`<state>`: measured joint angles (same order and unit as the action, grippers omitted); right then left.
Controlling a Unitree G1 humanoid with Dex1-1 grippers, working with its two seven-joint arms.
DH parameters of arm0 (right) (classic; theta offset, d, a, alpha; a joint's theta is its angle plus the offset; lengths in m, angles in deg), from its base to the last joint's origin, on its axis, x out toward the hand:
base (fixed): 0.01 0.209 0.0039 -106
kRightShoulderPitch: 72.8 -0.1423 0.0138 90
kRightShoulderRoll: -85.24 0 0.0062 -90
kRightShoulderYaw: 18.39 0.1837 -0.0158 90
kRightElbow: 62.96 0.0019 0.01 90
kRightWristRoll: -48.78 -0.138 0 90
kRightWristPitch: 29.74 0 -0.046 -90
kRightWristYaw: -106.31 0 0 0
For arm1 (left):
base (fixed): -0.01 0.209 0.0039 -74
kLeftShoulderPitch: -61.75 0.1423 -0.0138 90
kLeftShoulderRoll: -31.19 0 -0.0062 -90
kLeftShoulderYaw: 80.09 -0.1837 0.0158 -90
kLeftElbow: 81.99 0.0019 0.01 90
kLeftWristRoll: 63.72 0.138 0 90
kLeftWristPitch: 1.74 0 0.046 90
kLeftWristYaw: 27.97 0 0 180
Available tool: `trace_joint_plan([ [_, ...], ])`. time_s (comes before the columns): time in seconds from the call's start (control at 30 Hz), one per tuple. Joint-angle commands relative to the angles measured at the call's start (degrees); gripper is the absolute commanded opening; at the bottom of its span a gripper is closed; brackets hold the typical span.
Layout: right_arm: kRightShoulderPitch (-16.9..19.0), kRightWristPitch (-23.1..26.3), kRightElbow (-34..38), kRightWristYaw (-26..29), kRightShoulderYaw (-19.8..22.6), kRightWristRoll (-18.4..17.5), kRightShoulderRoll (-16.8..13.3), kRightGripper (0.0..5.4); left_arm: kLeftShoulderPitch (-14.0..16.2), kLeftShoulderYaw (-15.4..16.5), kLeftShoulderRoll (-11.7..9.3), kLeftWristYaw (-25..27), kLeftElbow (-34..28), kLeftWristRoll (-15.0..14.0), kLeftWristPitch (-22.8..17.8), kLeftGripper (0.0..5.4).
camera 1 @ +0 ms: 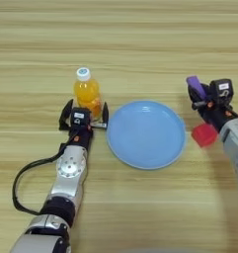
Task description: Move the objects on the table
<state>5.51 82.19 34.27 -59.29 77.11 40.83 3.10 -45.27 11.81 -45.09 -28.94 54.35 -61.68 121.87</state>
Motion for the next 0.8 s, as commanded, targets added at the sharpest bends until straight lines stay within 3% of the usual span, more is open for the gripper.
trace_joint_plan([
  [0.03, -0.1, -0.5, -2.9, -0.3, 2.4, -0.8, -2.0, 1.42, 0.7, 0.0, 0.1, -0.1, -0.3, 0.2, 0.1, 5.4],
  [0.33, -1.2, -4.2, -12.8, -0.2, 3.8, -0.8, -3.6, 1.42, 0.6, 0.0, 0.0, -0.1, -0.2, 0.2, 0.1, 5.4],
  [0.8, -2.8, -7.3, -20.3, 0.4, 3.0, -0.5, -3.7, 1.42, 0.6, -0.1, 0.2, -0.3, -0.2, 0.3, 0.1, 5.4],
])
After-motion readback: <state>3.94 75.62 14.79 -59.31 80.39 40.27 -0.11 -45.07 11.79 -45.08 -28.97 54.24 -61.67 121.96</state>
